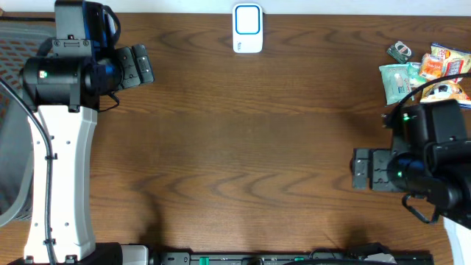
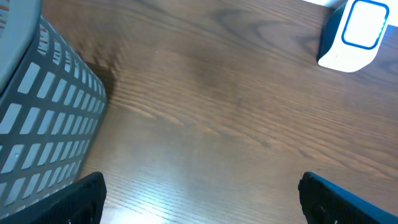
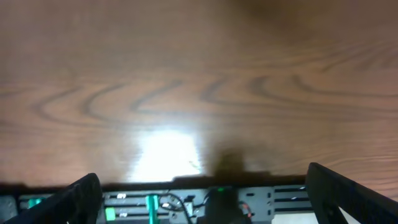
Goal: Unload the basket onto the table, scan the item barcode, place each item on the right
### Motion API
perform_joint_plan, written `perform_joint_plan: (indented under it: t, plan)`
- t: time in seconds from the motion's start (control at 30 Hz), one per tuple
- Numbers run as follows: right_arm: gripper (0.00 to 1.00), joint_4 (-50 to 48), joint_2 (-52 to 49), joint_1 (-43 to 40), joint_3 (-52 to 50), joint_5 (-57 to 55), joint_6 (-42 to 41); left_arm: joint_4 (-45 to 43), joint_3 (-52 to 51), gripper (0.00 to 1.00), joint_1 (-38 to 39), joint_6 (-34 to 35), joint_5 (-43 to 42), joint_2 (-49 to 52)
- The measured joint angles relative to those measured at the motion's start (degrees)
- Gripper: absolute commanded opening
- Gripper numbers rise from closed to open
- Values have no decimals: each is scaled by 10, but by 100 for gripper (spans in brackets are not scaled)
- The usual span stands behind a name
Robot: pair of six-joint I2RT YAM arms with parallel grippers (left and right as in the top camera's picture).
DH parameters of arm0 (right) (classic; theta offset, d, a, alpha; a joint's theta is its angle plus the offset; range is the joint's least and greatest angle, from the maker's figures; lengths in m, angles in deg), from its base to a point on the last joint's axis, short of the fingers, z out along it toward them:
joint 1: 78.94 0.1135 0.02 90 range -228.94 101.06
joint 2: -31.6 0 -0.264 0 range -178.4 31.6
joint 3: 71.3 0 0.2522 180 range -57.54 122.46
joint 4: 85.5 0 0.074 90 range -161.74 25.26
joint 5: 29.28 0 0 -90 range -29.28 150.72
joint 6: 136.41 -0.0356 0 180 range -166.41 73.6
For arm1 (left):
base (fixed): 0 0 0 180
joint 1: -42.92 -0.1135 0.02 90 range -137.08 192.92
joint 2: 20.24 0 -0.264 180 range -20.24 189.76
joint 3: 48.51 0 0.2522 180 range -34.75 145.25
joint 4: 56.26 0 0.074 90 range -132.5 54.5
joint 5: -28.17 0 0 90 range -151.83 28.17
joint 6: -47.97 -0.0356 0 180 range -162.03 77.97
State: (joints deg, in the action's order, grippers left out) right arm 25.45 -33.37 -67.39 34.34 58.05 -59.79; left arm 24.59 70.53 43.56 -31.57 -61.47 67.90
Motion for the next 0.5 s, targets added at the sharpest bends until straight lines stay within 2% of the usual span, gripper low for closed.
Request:
perform_joint_plan:
  t: [0.33,0.5]
  plan:
    - [99,-4,0,0,-21,22,-1,0,0,98,0,0,0,0]
    - [99,-71,2,0,-35,26,9,0,0,98,0,0,0,0]
